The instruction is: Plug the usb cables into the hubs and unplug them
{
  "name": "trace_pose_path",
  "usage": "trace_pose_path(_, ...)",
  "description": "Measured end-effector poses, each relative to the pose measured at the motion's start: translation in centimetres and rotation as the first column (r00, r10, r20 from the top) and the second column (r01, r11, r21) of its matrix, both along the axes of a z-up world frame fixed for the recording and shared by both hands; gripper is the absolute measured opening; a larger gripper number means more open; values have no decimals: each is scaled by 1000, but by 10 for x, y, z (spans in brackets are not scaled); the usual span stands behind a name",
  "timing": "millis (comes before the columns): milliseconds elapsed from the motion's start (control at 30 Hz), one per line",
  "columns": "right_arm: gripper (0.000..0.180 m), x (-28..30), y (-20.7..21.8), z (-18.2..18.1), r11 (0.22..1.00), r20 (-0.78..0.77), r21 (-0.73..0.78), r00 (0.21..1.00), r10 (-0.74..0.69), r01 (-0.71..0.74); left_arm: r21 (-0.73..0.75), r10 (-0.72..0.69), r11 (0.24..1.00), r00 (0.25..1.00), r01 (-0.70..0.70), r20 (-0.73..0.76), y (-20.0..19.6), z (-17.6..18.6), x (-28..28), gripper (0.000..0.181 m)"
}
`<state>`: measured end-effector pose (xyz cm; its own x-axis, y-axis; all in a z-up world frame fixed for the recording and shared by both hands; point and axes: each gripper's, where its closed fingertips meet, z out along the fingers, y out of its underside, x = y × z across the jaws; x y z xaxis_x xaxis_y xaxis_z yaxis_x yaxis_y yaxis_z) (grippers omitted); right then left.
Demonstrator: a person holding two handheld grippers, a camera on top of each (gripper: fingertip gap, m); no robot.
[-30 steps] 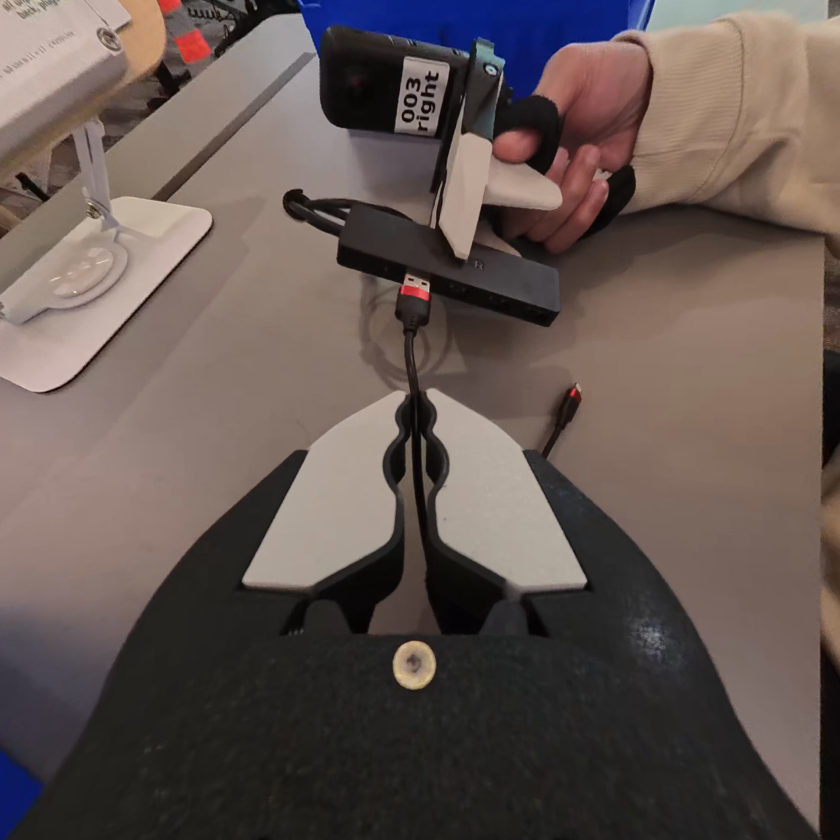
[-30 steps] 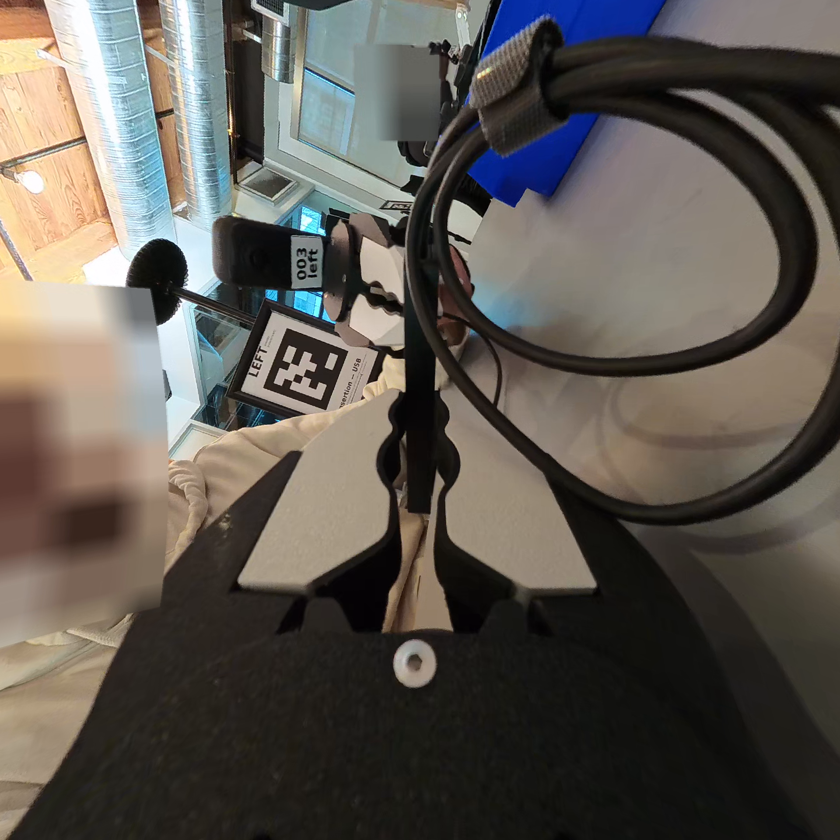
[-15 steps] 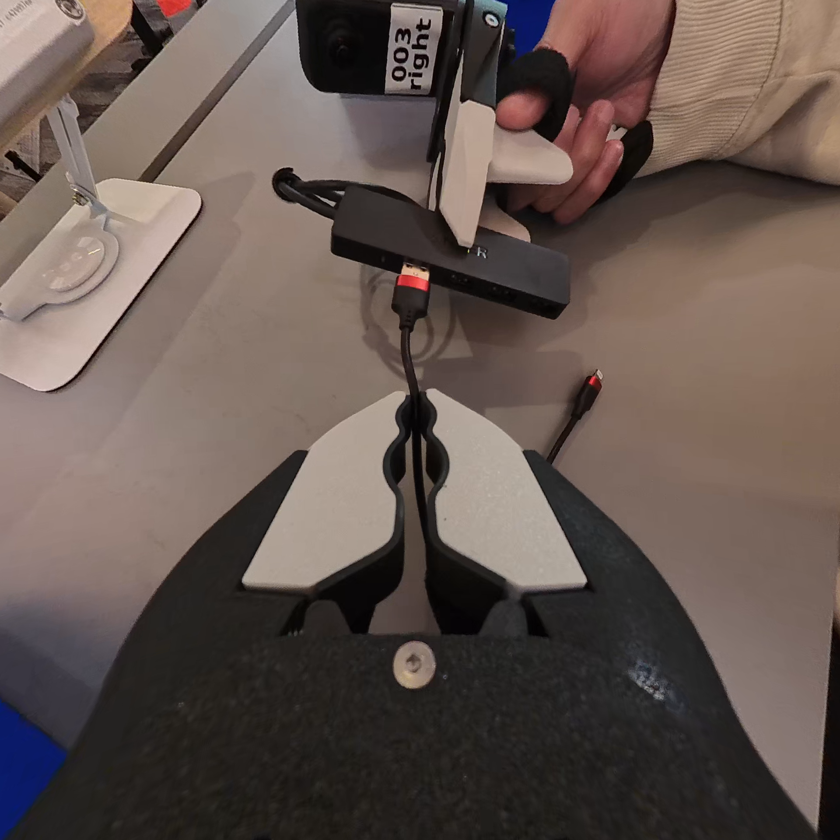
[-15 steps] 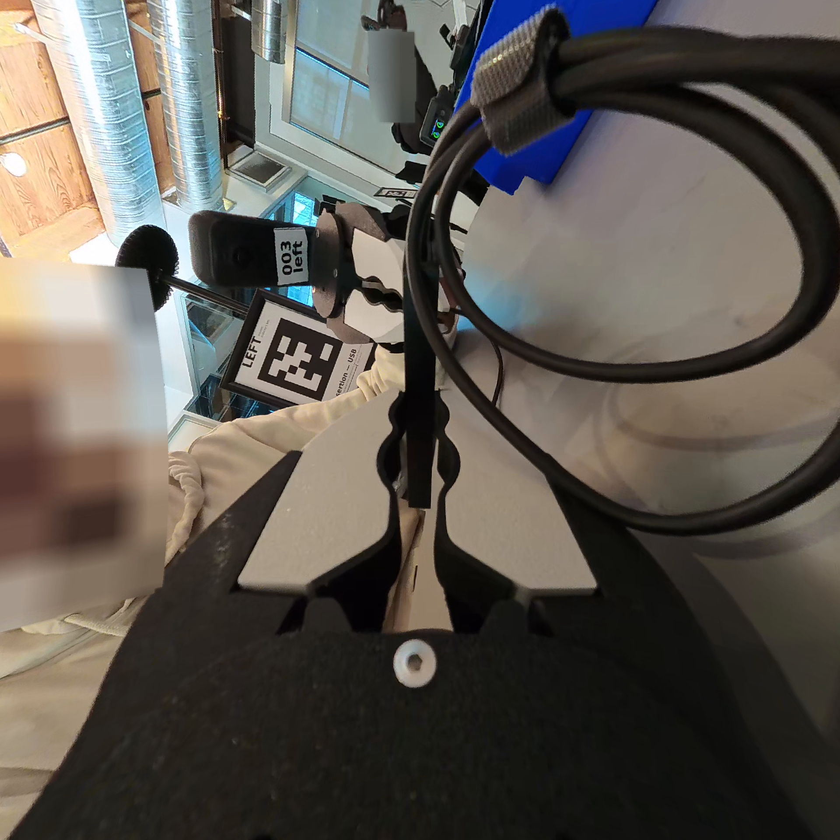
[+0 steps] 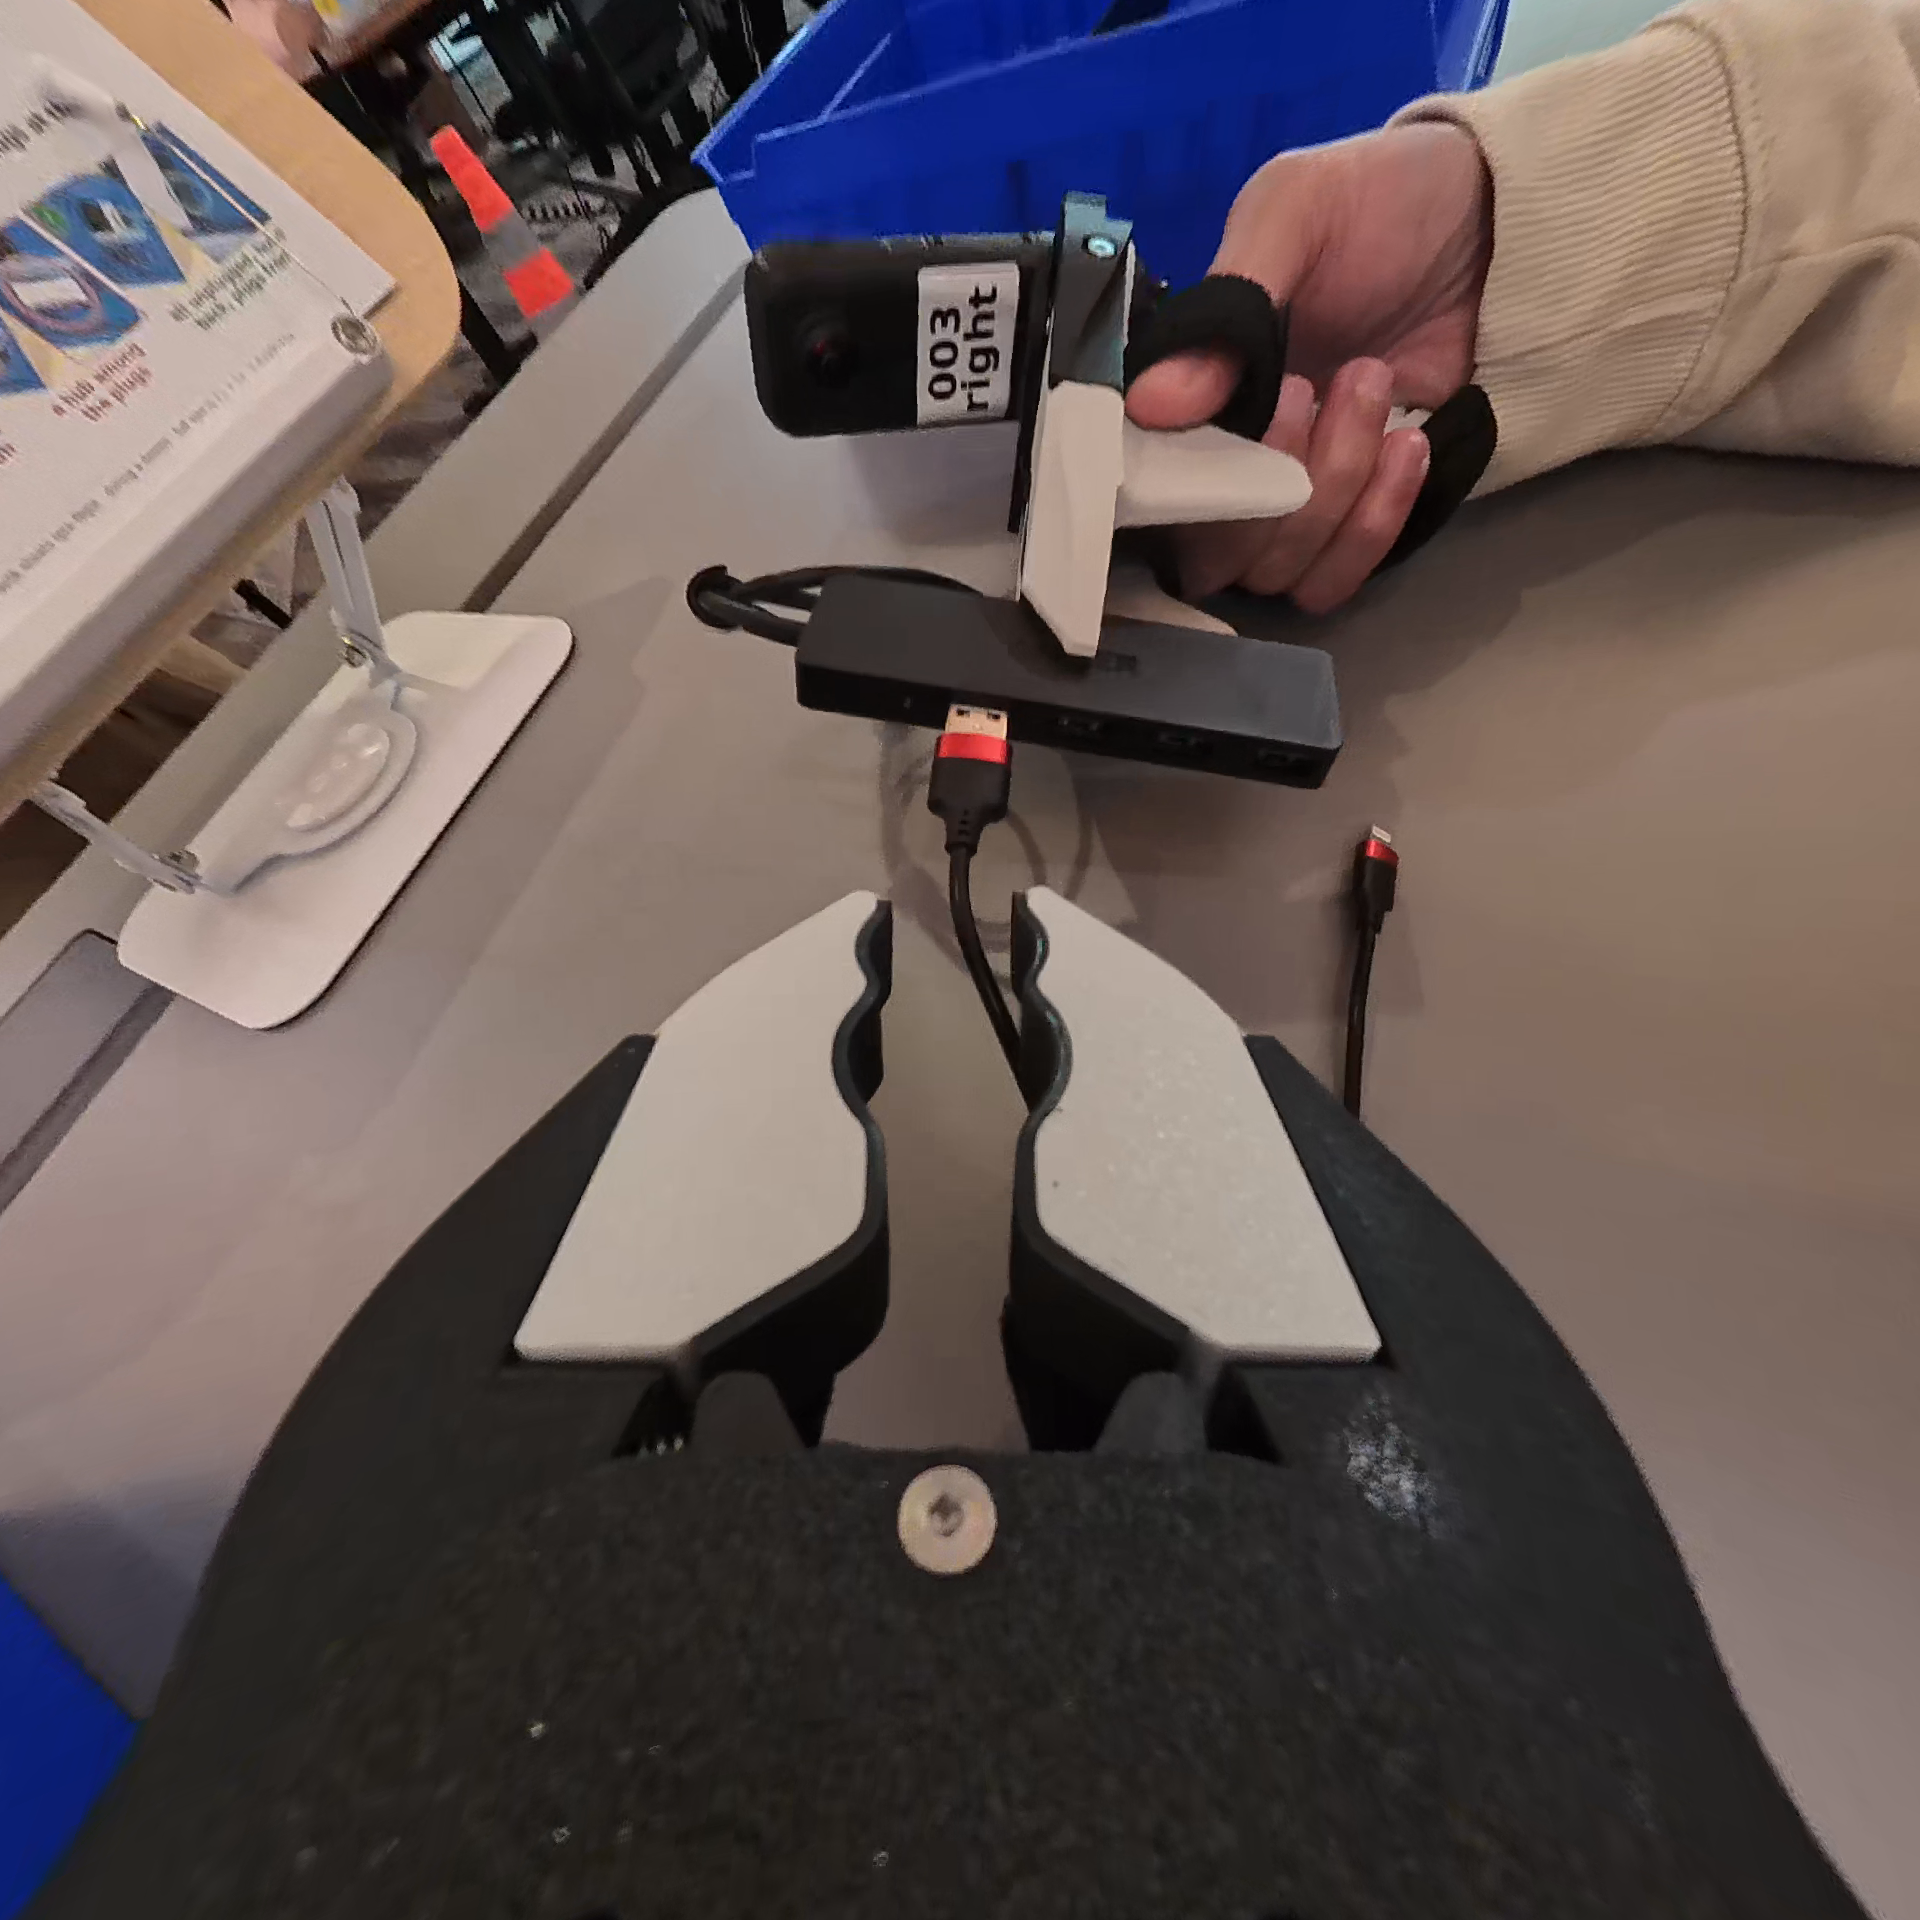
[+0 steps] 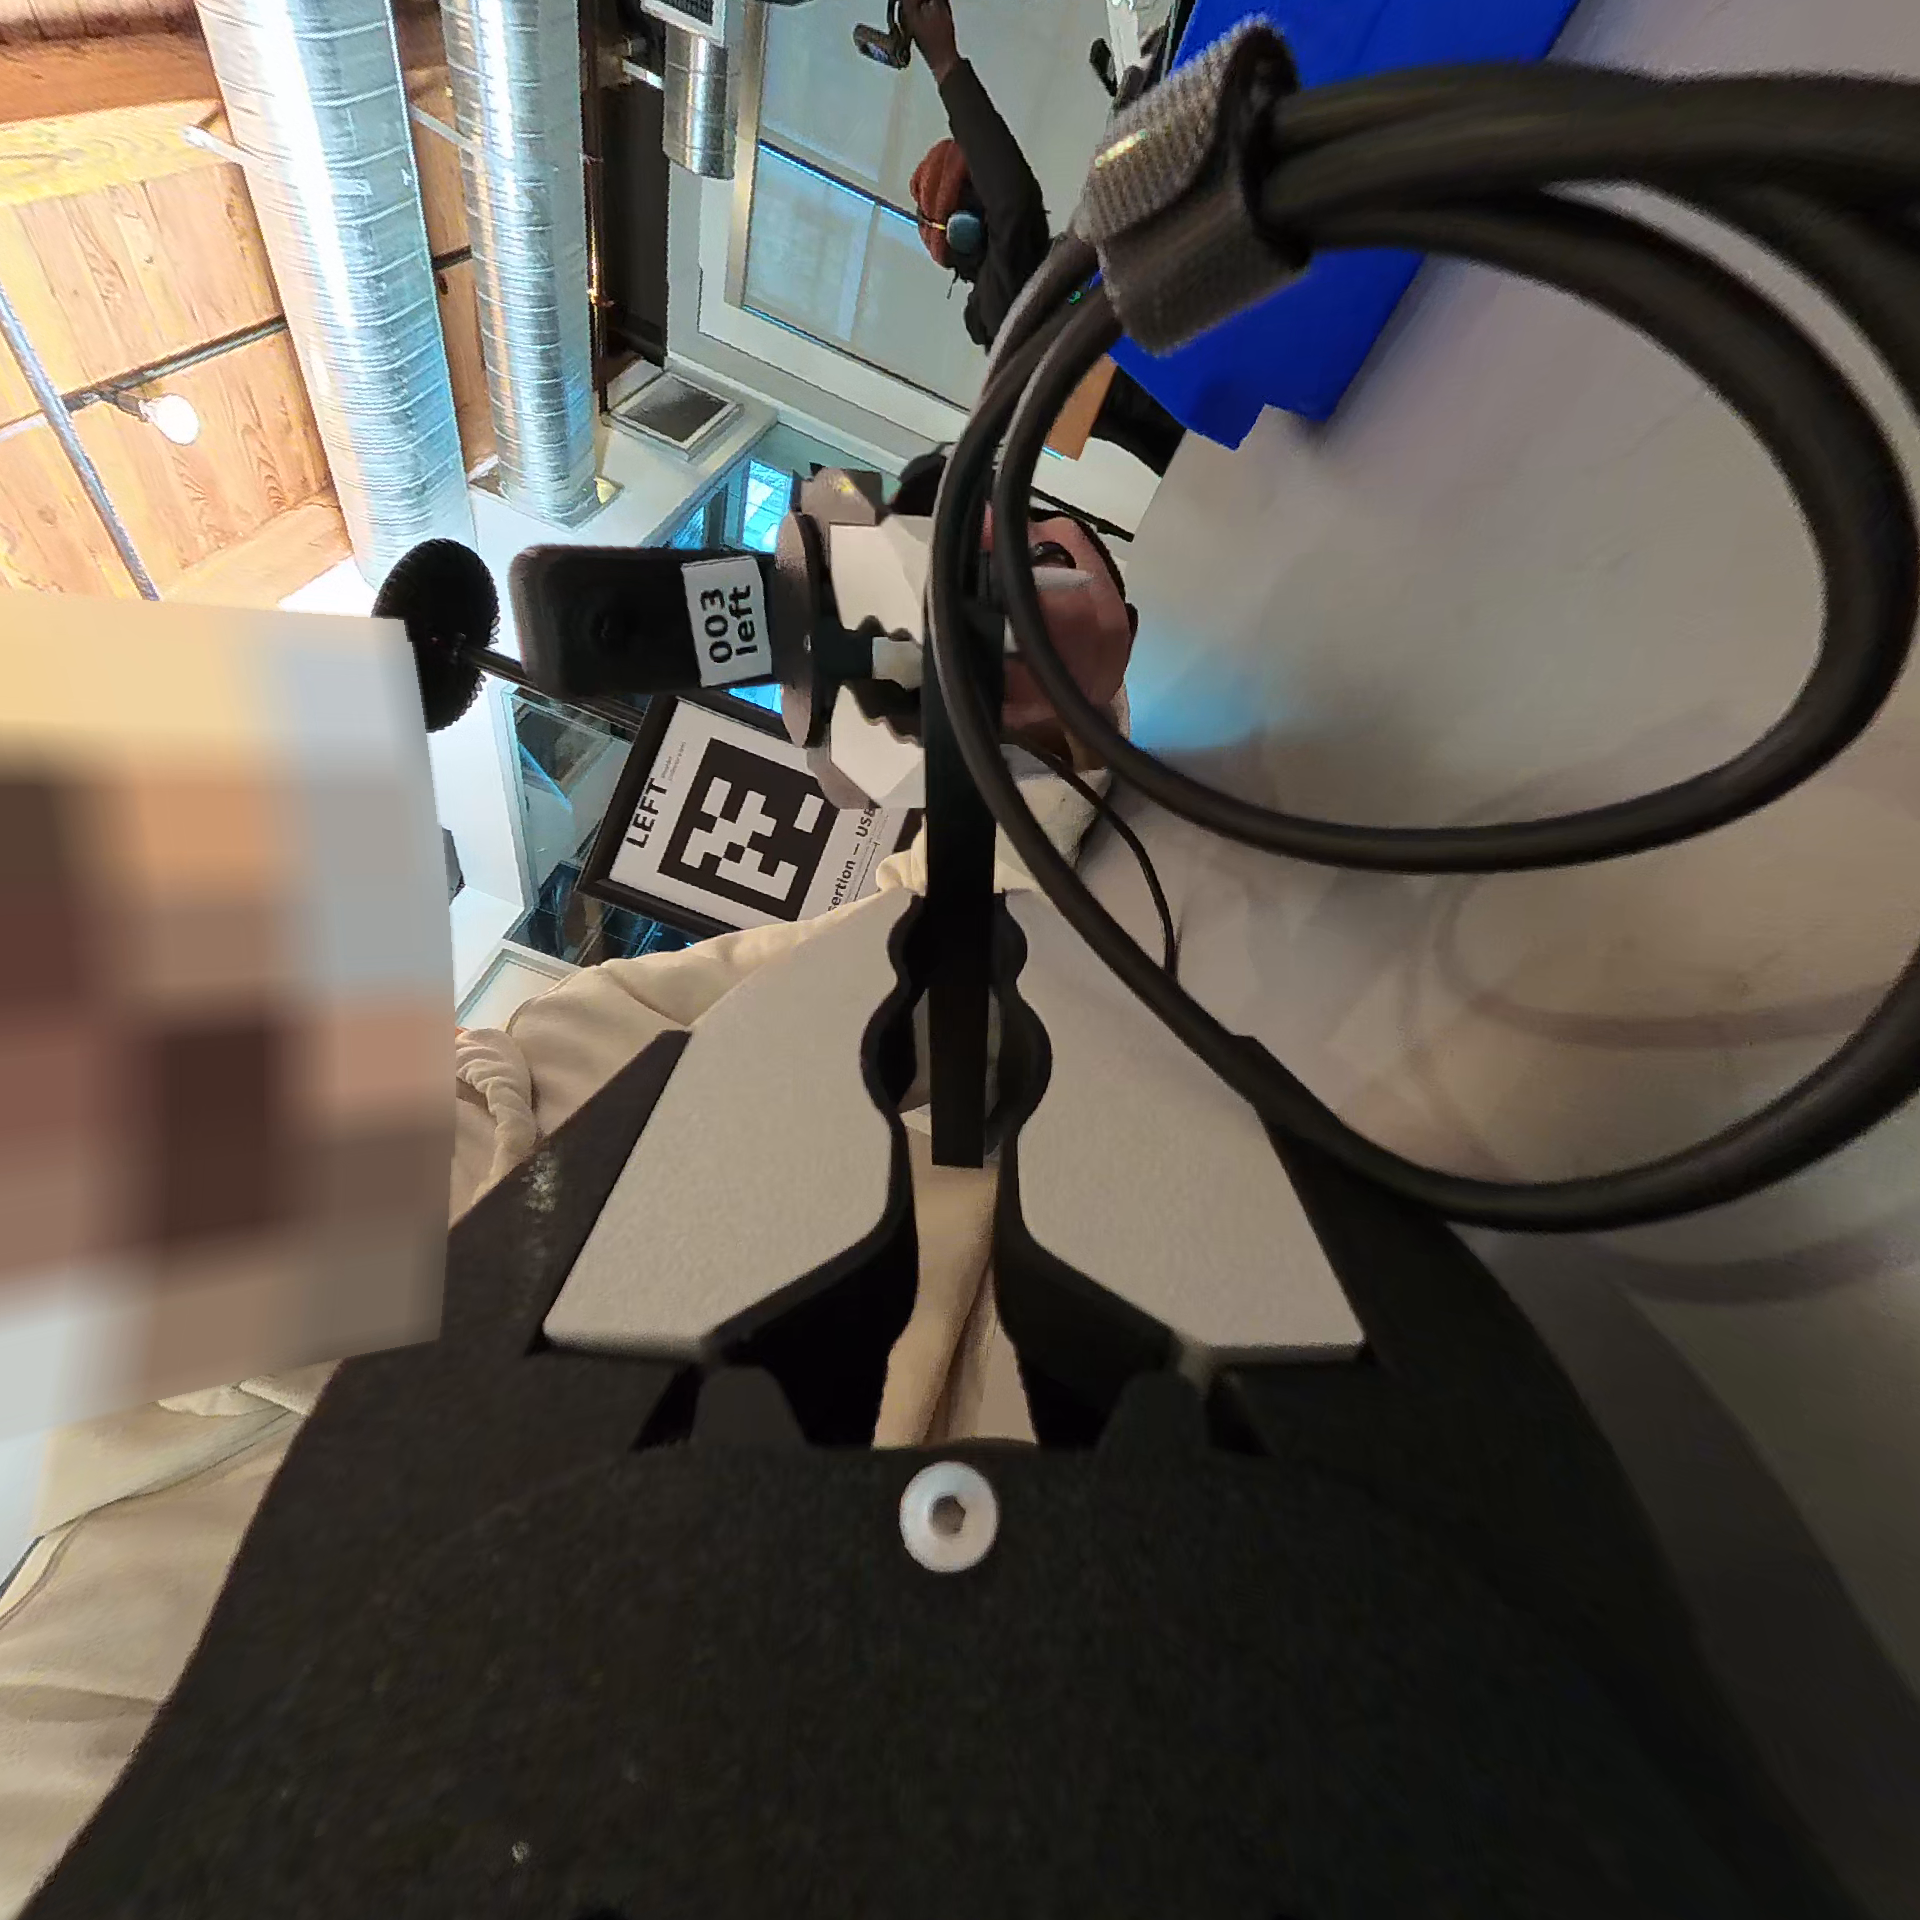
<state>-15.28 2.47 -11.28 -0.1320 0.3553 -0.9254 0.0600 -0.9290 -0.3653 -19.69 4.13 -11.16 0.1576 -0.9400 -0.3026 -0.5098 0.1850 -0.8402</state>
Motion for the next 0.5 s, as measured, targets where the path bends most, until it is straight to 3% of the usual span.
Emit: trace_pose_path(500, 10, 0, -2, 9, 999, -90, -46, 996, 24, -28, -54, -86, 994, 987, 94, 137, -1, 9, 5, 16)
